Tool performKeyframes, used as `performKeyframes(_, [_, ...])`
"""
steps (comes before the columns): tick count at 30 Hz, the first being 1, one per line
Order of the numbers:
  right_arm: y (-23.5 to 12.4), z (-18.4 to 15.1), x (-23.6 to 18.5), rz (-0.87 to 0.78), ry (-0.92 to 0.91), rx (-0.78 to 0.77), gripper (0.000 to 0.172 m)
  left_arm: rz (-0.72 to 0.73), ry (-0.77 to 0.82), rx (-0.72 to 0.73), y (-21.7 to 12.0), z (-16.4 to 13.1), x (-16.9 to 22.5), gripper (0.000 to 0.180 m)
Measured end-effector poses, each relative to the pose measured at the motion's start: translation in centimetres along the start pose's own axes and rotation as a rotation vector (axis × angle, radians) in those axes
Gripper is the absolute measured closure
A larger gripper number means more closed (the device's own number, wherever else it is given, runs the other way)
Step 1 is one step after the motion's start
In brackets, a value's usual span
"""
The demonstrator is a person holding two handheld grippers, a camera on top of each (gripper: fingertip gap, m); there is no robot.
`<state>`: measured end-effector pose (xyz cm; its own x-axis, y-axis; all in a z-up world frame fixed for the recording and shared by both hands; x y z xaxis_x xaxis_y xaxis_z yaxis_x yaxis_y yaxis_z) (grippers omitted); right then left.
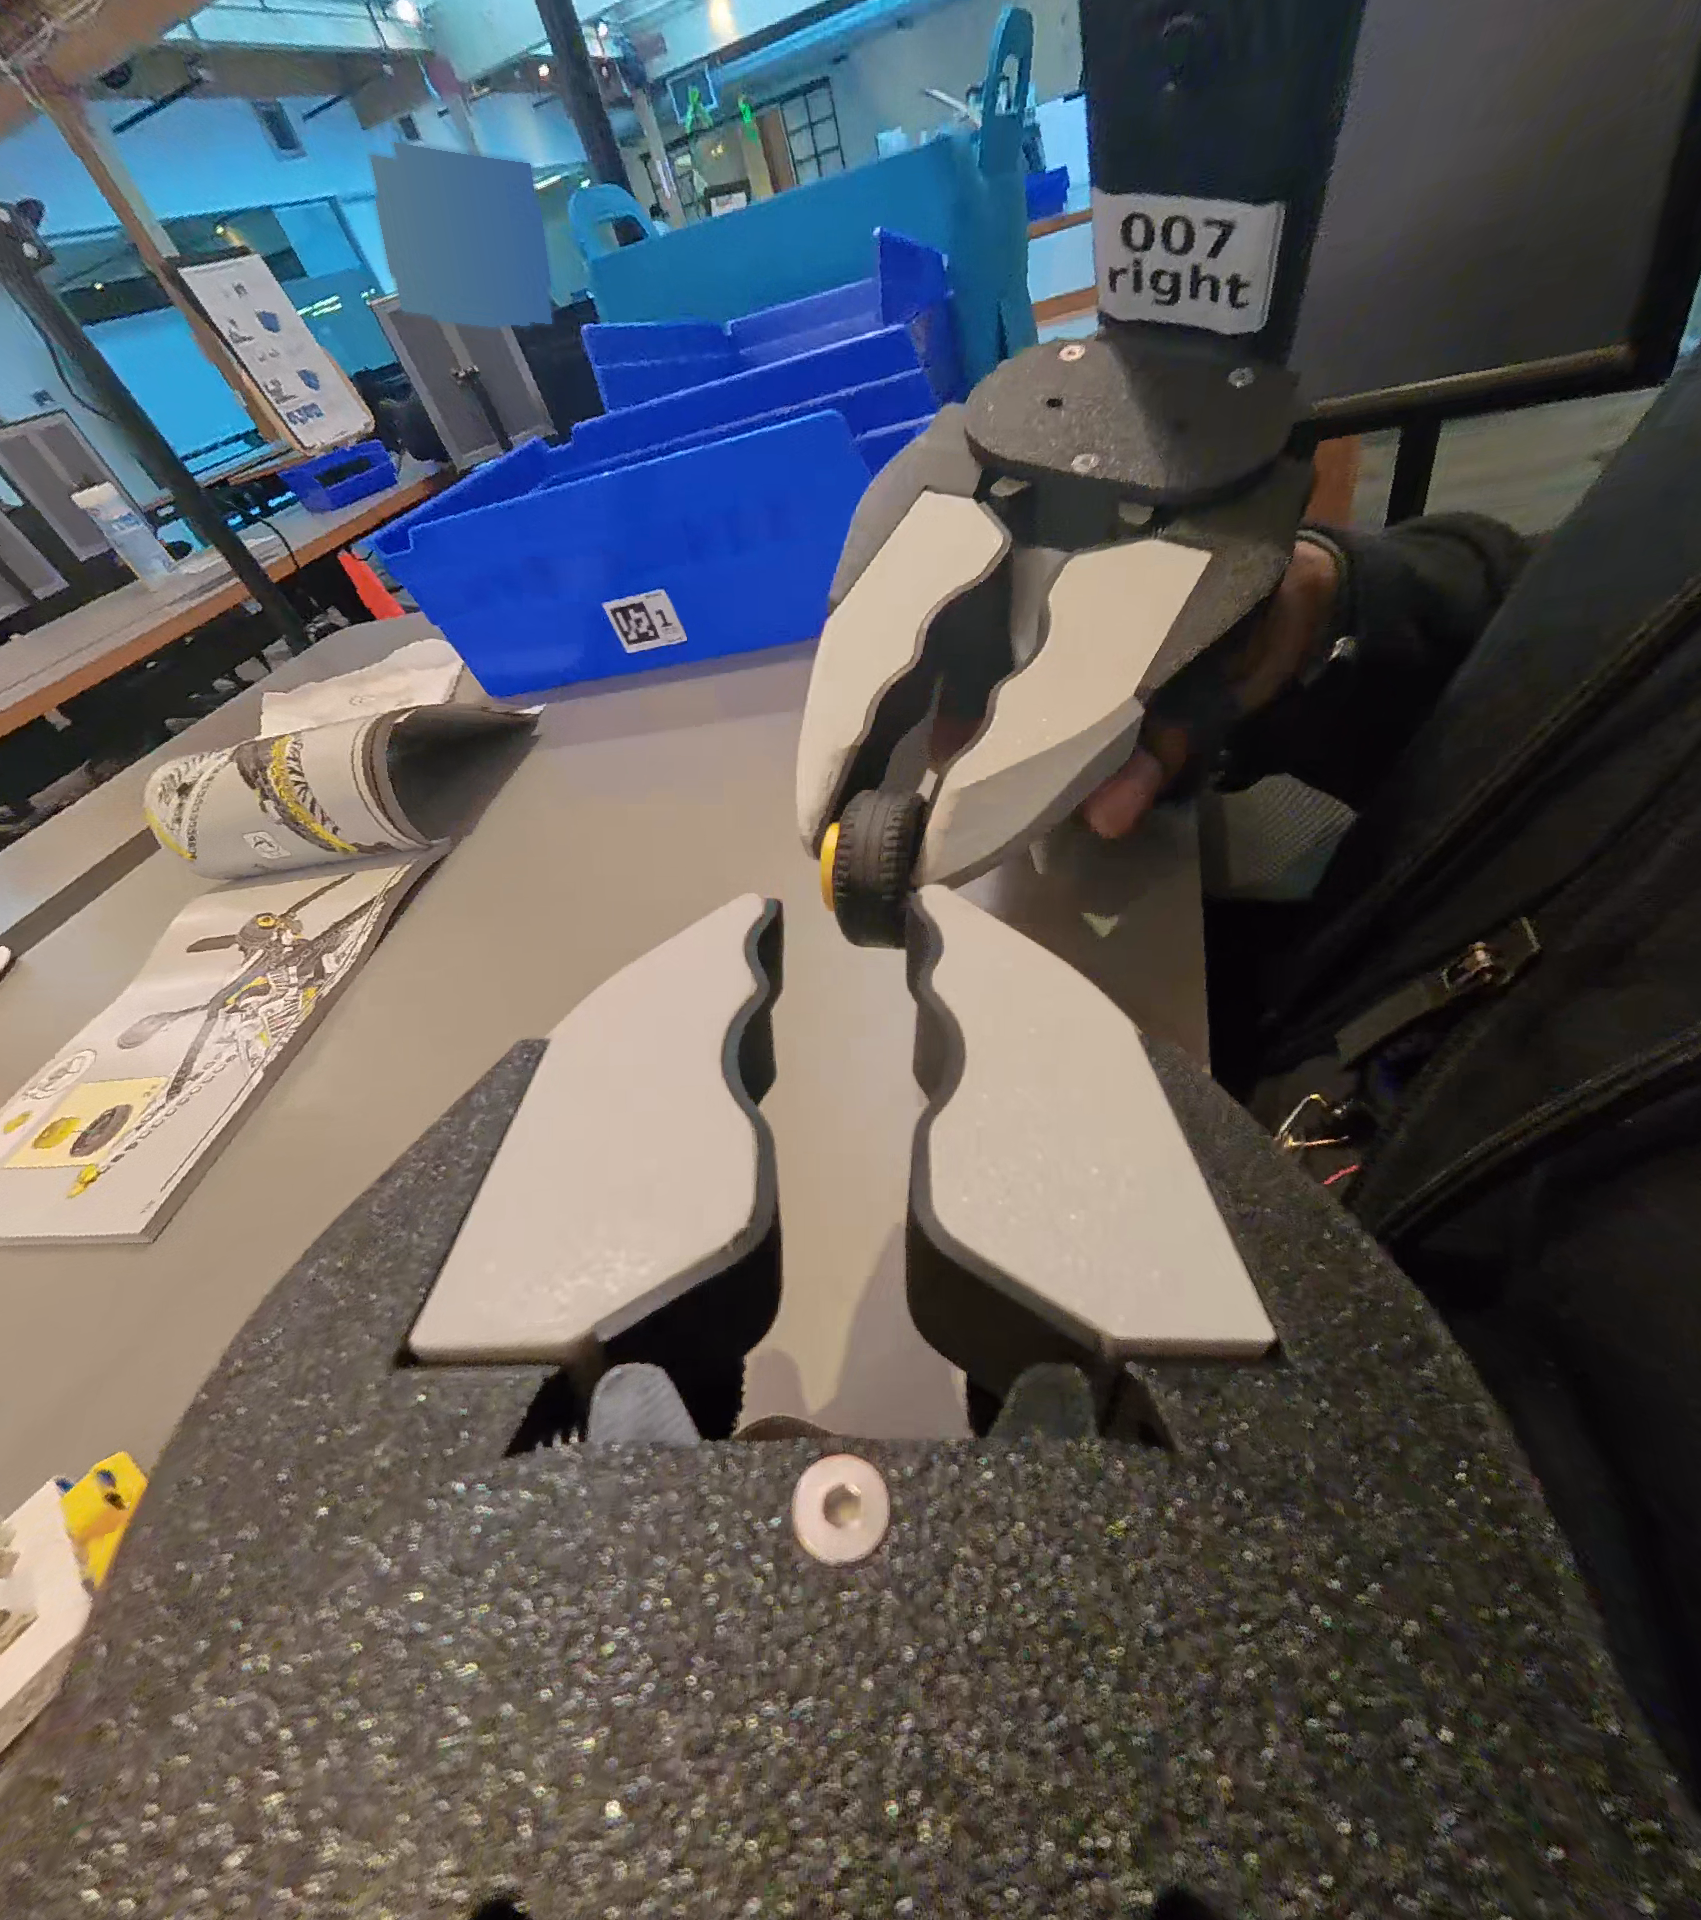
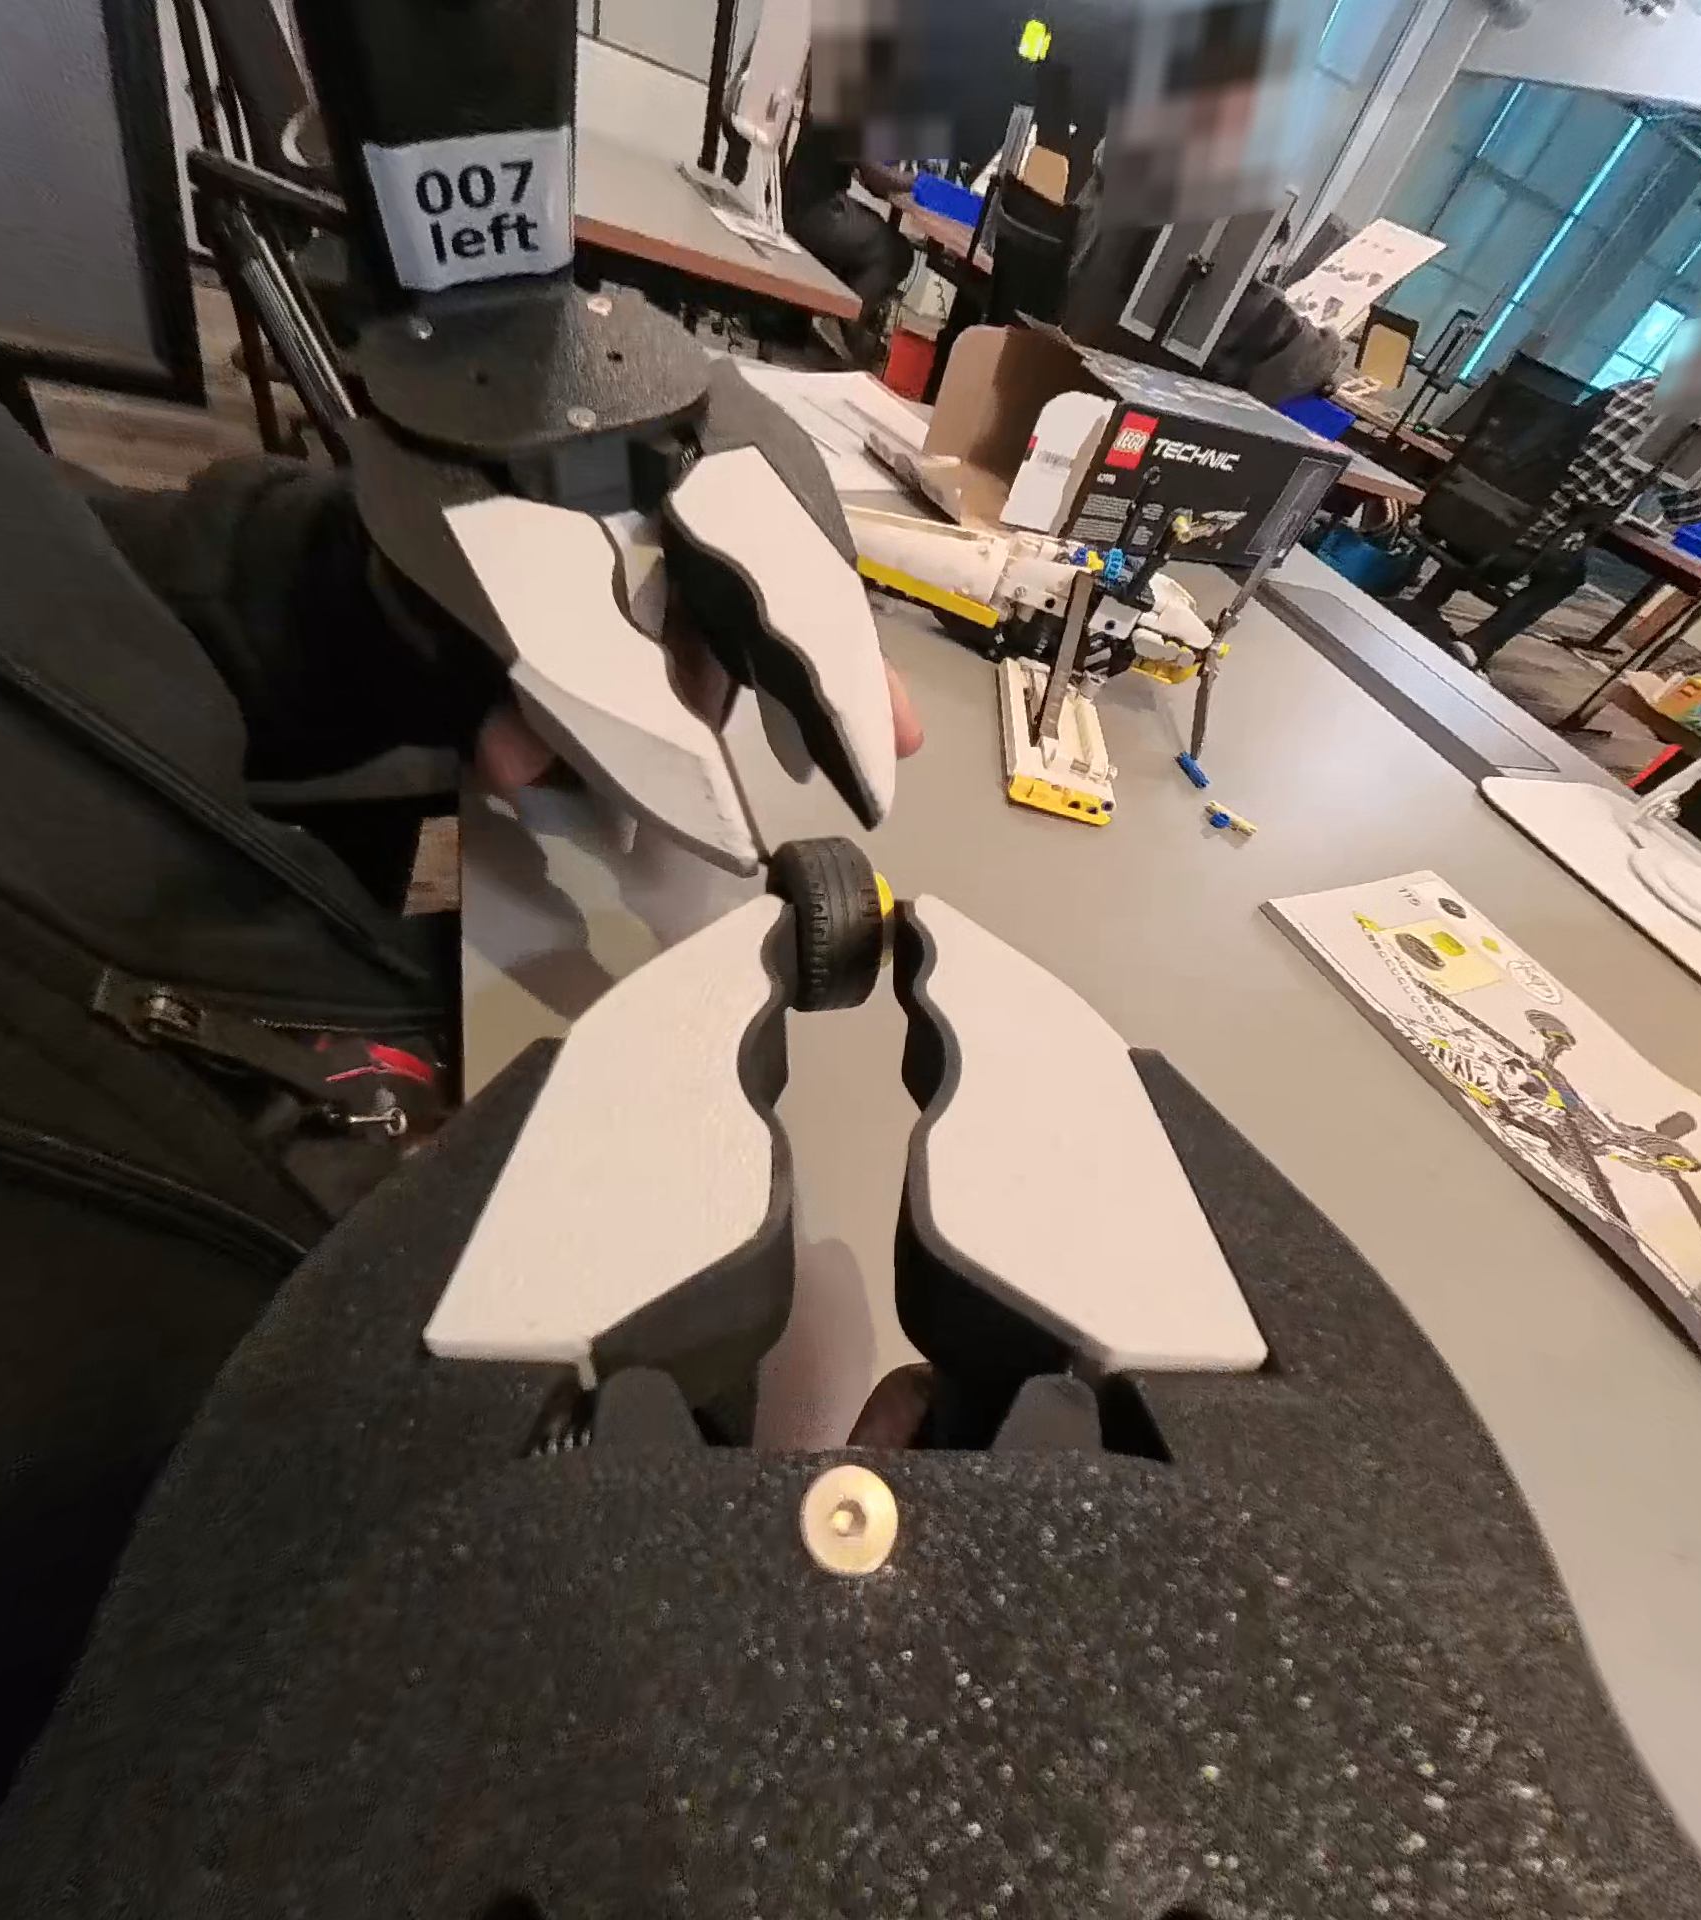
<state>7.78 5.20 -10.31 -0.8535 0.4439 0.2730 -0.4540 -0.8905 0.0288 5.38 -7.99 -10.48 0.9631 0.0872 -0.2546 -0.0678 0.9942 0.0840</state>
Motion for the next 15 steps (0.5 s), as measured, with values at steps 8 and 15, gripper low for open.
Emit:
performKeyframes(8, [0.14, 0.50, 0.10, 0.006, 0.080, 0.064, 0.155, -0.037, -0.022, 0.026, 0.41, 0.16, 0.24, 0.164])
performKeyframes(15, [-0.01, 0.54, -0.01, 0.018, 0.079, 0.068, 0.155, -0.034, -0.004, 0.038, 0.38, 0.28, 0.47, 0.167])
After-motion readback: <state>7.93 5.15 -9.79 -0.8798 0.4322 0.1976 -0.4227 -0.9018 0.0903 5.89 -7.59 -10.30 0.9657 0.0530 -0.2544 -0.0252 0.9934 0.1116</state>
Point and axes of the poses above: each gripper's, where its closed fingertips meet, y out along the fingers, z out of its top, x = y × z across the jaws, the point moved 7 cm from there along -y, back along the fingers, and after that the axes turned 15 degrees about x, right-handed, at the moved point
